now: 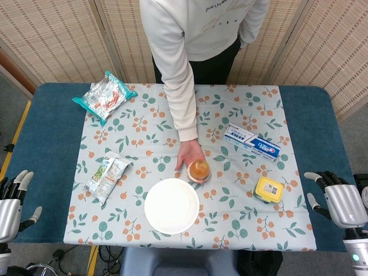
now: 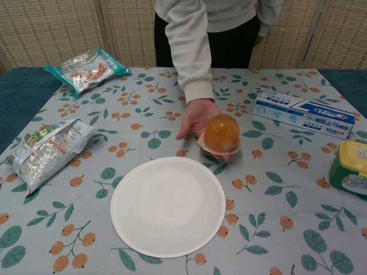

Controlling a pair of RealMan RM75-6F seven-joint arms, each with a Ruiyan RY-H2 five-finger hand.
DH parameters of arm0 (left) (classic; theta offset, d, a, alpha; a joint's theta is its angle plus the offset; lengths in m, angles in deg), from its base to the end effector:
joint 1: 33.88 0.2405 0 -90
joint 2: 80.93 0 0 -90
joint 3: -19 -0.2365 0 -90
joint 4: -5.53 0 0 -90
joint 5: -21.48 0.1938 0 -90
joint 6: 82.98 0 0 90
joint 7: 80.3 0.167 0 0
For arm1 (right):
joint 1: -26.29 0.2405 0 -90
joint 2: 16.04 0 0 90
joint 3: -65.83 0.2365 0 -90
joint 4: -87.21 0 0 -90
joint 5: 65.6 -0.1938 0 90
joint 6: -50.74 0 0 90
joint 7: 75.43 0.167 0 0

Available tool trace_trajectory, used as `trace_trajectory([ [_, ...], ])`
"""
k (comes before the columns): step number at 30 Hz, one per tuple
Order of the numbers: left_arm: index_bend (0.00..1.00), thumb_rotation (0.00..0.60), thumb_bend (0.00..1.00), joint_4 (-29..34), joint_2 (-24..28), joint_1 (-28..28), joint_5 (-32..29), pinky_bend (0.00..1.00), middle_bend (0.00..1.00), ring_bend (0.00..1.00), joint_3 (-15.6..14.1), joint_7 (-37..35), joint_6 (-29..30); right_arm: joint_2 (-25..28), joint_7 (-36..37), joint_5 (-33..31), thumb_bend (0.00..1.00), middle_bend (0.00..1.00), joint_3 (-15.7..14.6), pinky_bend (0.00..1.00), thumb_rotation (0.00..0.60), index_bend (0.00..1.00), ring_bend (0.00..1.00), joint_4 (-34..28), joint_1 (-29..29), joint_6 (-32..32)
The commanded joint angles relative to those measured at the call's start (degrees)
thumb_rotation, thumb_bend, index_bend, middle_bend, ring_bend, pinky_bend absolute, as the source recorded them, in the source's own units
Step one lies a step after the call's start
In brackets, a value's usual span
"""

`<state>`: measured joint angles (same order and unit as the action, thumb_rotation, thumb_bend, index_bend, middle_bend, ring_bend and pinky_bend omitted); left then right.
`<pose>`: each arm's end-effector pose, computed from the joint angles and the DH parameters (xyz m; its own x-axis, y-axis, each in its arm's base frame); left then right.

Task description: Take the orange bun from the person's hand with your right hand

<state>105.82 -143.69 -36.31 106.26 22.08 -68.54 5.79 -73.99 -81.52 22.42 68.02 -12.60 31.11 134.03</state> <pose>-0.2704 0.1882 0.1726 0.4769 -0.0345 0.8783 0.8785 0.0488 -0.4752 -0.2675 -0.1969 0.1762 0.4755 -0.0420 0.8787 -0.8793 -0.0546 0.4731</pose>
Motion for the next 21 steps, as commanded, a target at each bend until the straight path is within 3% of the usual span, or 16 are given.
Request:
trace_trajectory([
  [1, 0.06, 0.6, 0.28, 0.0, 0.0, -0.1, 0.0, 0.06, 0.04, 0.11, 0.0, 0.1, -0.1, 0.0, 0.0, 0.0, 0.38, 0.32, 0.0, 0.41, 0.6, 0.29, 0.25, -0.1, 0.0, 0.1],
  [14, 0.06, 0.6, 0.28, 0.3, 0.1, -0.1, 0.0, 0.06, 0.04, 0.11, -0.1, 0.4, -0.2, 0.2, 0.2, 0.8, 0.38, 0.32, 0.2, 0.41, 0.6, 0.29, 0.25, -0.3, 0.1, 0.6],
  [21, 0.06, 0.6, 0.28, 0.1, 0.1, -0.1, 0.1, 0.06, 0.04, 0.11, -0.1, 0.0, -0.1, 0.8, -1.9, 2.6, 0.37, 0.32, 1.5, 0.41, 0.6, 0.29, 0.25, -2.3, 3.5, -2.3],
])
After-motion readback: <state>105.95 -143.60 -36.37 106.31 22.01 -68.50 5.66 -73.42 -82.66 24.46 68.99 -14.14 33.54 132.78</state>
